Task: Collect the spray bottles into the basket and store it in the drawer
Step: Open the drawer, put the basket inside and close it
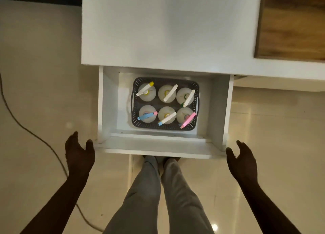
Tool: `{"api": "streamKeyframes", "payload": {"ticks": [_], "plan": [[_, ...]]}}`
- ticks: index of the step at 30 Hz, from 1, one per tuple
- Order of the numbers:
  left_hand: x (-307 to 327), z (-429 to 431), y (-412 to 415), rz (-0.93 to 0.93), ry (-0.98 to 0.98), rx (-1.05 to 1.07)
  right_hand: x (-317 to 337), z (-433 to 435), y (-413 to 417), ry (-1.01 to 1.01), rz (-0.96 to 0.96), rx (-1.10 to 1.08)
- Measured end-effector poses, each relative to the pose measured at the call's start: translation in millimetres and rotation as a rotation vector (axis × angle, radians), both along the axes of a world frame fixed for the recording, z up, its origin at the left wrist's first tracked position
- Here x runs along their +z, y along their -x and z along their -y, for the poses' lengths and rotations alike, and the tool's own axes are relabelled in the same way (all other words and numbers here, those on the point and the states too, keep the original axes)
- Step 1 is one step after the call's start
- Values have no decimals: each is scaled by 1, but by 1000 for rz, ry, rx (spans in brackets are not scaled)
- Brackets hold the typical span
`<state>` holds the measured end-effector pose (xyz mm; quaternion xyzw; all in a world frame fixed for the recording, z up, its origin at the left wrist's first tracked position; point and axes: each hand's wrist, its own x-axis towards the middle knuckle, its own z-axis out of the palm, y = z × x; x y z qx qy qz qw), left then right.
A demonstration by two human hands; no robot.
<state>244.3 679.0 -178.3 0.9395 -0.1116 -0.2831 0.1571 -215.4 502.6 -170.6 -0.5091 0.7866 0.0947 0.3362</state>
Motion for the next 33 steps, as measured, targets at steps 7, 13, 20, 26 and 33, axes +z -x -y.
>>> {"api": "streamKeyframes", "payload": {"ticks": [7, 13, 20, 26, 33], "plan": [[-17, -16, -1, -258, 95, 582, -13, -22, 7, -156, 91, -651], [-18, -8, -8, -293, 218, 732, -16, -12, -2, -94, 167, -802], [-13, 22, -10, -299, 301, 752, -15, 12, -11, 12, 249, -894], [-5, 68, -26, -319, 400, 821, -23, 42, -24, 101, 286, -858], [-6, 120, -49, -358, 454, 792, -32, 90, -42, 189, 353, -855]]}}
